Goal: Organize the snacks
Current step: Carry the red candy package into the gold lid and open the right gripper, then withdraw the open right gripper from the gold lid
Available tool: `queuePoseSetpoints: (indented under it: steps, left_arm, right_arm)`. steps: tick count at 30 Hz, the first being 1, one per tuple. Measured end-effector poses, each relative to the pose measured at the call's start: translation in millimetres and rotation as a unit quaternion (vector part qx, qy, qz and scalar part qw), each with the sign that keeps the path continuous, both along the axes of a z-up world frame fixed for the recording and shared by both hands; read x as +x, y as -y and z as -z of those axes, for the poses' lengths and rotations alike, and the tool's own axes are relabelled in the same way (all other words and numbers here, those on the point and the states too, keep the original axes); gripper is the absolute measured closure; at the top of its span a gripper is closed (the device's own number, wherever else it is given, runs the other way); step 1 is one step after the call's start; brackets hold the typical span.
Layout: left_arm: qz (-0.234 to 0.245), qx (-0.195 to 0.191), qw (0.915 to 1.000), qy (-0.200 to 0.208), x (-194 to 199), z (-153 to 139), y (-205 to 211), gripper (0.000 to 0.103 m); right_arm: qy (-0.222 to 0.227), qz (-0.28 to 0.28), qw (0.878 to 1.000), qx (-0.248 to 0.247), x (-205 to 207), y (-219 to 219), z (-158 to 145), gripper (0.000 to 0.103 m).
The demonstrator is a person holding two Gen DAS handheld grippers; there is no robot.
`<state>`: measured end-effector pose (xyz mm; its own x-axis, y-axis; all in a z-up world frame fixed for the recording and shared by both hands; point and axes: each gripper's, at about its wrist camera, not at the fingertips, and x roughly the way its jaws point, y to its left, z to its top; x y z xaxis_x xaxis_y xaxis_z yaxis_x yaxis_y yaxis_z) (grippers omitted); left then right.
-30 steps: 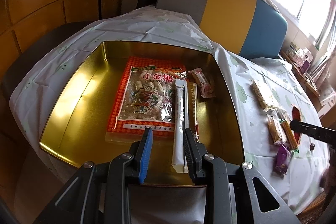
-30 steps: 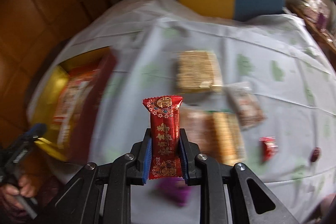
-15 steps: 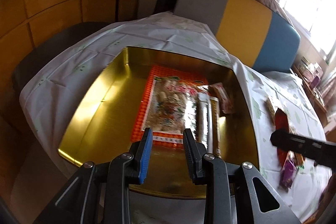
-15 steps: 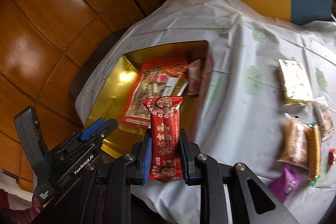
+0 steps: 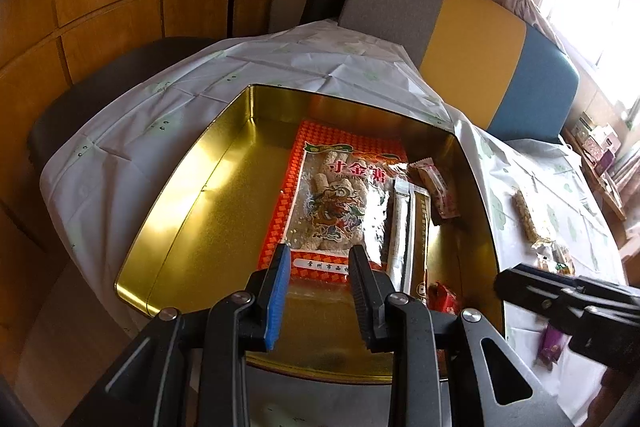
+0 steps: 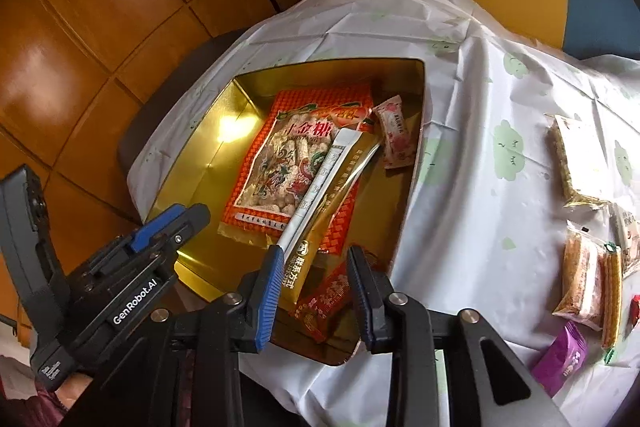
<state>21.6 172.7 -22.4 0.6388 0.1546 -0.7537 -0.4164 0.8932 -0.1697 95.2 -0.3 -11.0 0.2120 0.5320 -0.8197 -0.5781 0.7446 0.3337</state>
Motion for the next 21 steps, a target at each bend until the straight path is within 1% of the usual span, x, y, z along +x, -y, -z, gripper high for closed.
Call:
queuePoseSetpoints:
  steps: [3, 9, 16, 21]
  left_arm:
    - [0.007, 0.006, 1.0, 0.001, 0.5, -1.0, 4.6, 0.073]
    - [0.022, 0.016, 0.9996, 0.003, 0.9, -3.0, 14.0, 0.073]
    - [0.04, 0.03, 0.9987, 0.006, 0.5, -6.9, 26.6, 0.073]
    - [0.055, 0.037, 0.9978, 0.006, 1.9, -8.8, 35.2, 0.073]
  right_arm:
    - [0.022, 0.01, 1.0, -0.005, -1.9, 10.4, -4.2, 0.07]
    - [0.05, 0.033, 0.998, -0.021, -1.8, 36.2, -7.7, 0.07]
    - [0.069, 0.065, 0.995, -0.037, 4.6, 74.3, -7.8, 0.07]
    - [0.083, 0.098, 0.99, -0.057, 13.5, 112.4, -10.4, 0.07]
